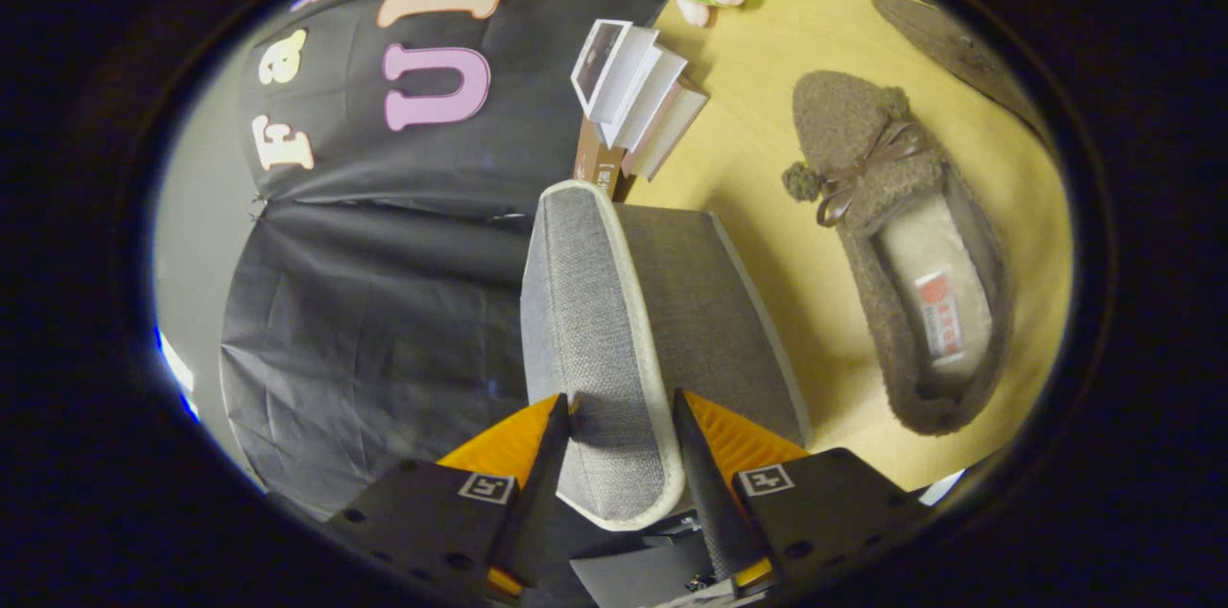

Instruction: Open the storage box then place both shoes into the box .Put the left shoe in first, then the right shoe, with the right side of both shoes facing outward in a uniform manner.

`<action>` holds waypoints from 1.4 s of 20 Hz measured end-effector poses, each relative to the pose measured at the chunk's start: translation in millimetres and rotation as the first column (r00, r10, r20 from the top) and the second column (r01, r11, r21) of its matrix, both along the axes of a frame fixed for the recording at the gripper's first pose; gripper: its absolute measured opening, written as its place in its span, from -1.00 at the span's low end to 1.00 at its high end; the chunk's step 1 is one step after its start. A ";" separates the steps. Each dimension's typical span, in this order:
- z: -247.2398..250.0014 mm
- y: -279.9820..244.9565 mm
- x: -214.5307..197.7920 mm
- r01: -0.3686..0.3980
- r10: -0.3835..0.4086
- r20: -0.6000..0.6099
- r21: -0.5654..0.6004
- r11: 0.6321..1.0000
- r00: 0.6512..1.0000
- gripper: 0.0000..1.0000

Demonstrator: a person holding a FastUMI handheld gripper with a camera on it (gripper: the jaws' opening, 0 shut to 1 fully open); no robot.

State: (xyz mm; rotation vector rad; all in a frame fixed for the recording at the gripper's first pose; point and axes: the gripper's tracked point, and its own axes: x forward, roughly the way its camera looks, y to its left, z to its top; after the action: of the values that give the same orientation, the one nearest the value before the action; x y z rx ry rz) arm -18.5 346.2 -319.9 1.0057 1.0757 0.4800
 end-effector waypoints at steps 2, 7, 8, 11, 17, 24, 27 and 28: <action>3.3 -5.3 2.0 0.005 -0.005 0.013 -0.017 1.000 1.000 0.07; 22.2 -18.9 12.2 0.061 -0.061 0.065 -0.001 0.998 0.996 -0.65; 24.9 -17.5 10.1 0.045 -0.044 0.080 -0.006 0.999 0.996 -0.71; 37.6 -8.4 3.0 -0.011 0.018 0.149 -0.048 0.999 0.989 -0.82; 101.8 14.8 -5.0 -0.079 0.072 0.303 0.011 0.997 0.950 -0.84; 147.7 58.3 -15.1 -0.147 0.139 0.397 -0.010 0.989 0.907 -0.82; 158.5 89.0 -22.4 -0.185 0.181 0.418 -0.032 0.982 0.890 -0.82; 160.5 100.4 -23.6 -0.199 0.195 0.425 -0.037 0.979 0.884 -0.82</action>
State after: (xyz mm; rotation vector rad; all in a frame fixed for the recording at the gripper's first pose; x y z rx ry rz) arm -42.1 446.6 -159.3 0.7508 0.7802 0.8308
